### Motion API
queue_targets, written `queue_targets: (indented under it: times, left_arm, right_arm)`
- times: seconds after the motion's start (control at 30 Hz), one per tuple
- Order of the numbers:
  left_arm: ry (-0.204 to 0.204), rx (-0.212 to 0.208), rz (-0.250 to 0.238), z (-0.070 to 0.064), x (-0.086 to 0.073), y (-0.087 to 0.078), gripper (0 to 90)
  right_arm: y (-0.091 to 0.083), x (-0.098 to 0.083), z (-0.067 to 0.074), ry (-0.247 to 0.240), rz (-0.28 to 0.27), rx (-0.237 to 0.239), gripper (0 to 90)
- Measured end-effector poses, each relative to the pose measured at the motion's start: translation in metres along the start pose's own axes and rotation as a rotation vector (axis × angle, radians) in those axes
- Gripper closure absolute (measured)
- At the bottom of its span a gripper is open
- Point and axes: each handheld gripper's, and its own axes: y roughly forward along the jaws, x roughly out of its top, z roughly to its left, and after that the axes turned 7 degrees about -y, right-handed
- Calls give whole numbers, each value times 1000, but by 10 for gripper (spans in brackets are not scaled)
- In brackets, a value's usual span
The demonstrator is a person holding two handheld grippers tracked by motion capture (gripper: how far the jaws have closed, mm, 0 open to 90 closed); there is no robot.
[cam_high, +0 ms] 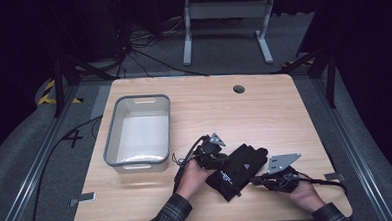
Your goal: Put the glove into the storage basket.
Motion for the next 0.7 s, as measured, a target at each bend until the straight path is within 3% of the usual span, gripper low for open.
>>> queue_targets:
  times: [0.07,0.1,0.27,0.37,0.47,0.7]
  left_arm:
    - [-2,1,5,0,1,0,683]
    - [0,6,2,-1,1,0,639]
    - [3,16,-5,0,5,0,476]
    - [10,9,6,1,7,3,401]
    - [21,-1,10,1,9,6,353]
    - [31,-7,35,-2,9,17,314]
  right_arm:
    - [-7,-4,-1,6,0,-41,785]
    - [-13,-8,-2,36,-21,-51,742]
    - [-31,-28,-13,101,-25,-140,580]
    - [-37,-37,-16,121,-17,-177,513]
    - [-41,-46,-19,134,3,-224,436]
    - [-44,-55,-23,148,8,-259,390]
